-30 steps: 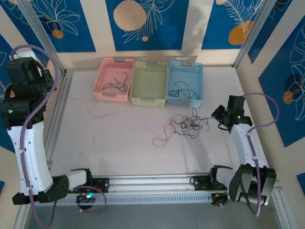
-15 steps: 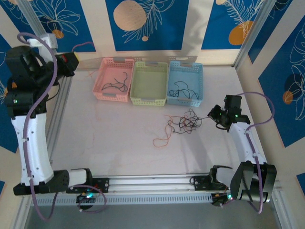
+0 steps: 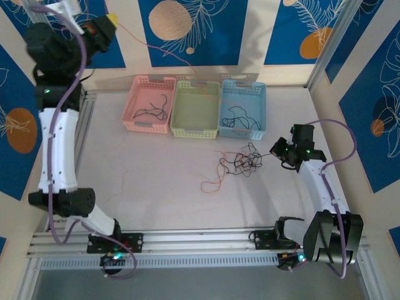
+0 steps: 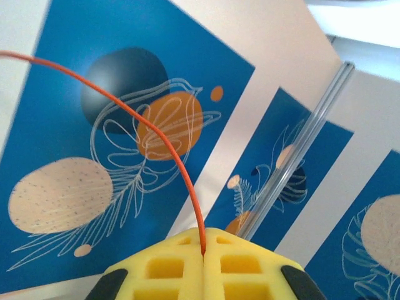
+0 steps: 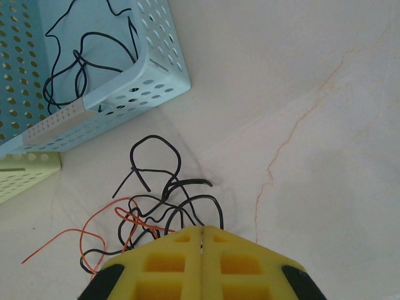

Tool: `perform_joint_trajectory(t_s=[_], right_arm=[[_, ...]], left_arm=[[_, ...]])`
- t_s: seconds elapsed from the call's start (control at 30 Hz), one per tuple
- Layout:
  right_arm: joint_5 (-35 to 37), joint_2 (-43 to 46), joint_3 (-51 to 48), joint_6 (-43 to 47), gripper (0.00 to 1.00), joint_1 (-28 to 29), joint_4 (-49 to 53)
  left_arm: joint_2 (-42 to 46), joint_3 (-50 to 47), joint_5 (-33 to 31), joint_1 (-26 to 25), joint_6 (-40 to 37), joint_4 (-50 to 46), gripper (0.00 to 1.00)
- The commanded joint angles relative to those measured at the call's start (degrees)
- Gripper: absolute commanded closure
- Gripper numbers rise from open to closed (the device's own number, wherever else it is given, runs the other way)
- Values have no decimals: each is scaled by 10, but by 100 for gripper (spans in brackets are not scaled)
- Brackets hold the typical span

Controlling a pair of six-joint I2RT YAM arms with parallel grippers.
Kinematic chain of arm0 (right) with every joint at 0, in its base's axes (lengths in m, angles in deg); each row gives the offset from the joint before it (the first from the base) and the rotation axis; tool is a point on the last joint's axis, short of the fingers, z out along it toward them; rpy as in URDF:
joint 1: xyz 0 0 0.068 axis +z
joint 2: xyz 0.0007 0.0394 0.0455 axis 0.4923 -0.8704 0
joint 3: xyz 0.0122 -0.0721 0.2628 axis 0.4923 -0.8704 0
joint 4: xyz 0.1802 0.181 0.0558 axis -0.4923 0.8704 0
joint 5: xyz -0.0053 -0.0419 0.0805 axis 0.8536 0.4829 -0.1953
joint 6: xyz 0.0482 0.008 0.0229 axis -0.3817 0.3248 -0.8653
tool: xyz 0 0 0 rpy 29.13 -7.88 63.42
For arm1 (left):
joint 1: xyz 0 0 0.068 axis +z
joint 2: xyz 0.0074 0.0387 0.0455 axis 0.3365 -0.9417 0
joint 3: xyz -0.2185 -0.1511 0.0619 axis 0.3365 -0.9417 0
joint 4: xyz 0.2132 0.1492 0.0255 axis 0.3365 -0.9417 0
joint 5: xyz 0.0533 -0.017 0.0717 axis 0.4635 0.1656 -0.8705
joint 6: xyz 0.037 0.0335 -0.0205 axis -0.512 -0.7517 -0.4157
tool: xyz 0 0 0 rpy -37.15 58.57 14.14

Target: Untangle the cables

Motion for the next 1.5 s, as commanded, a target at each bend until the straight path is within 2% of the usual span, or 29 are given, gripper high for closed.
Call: perform_joint_trajectory(t_s=[0.0,0.2,0.43,0.6,0.73,1.0,1.47], right_arm=[[-16,-6,2,9,100,5,-6],[-24,-15,8,11,100,10,1],[-25,-22,5,13,100,15,0],[-33,-33,6,13,100,17,-2],[-40,-39,9,15,100,19,-2],[-47,-43,13,16,100,18,0],[-52,-53,10,16,100,18,-6]], left_arm=[[-35,1,-33,-55,-68,53,100],[-151,101,-50,-114,-128,17,100],[-253,197,-48,-137,-151,-19,100],[-269,217,-62,-137,-172,-18,100],[-303,293,-64,-137,-185,-47,100],[-290,294,-81,-137,-179,55,100],[-289,294,-95,-149,-169,148,100]])
